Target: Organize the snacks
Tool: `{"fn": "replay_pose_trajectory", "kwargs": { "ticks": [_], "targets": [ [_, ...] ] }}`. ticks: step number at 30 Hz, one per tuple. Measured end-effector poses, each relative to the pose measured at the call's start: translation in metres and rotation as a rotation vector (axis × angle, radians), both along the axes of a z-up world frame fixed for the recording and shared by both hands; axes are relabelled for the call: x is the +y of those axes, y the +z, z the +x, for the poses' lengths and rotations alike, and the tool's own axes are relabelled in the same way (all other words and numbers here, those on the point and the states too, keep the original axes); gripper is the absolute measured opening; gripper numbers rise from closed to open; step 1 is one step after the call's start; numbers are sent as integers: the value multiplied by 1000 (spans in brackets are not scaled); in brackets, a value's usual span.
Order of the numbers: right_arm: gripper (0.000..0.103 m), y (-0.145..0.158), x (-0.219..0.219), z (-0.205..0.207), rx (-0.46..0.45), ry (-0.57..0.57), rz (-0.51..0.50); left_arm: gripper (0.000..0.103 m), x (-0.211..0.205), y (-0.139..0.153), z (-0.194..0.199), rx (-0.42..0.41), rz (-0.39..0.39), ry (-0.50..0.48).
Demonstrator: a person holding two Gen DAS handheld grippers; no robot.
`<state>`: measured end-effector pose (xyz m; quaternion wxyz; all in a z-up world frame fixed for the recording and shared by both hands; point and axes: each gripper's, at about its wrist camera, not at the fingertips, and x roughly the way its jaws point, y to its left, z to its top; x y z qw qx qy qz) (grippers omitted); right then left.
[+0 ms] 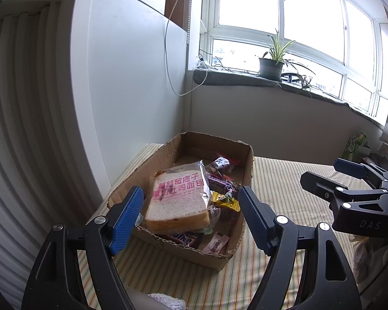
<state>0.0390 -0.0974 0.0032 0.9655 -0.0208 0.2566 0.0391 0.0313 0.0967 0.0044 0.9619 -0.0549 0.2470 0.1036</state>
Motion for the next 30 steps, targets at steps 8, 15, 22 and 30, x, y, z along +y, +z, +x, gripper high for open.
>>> {"fn": "replay_pose_trajectory", "kwargs": {
  "ticks": [8,15,22,30],
  "targets": [
    [100,3,5,-3,-7,1,-20,76,-3,3,-4,-10,9,-6],
    [100,2,7,-4,-7,-1,-29,76,-4,4,-6,-14,9,-4],
    [100,0,8,-3,1,1,-41,76,-6,4,-5,-14,11,-7],
    [100,-2,8,-3,8,-2,-49,76,-7,4,-5,-15,18,-13]
  ]
}}
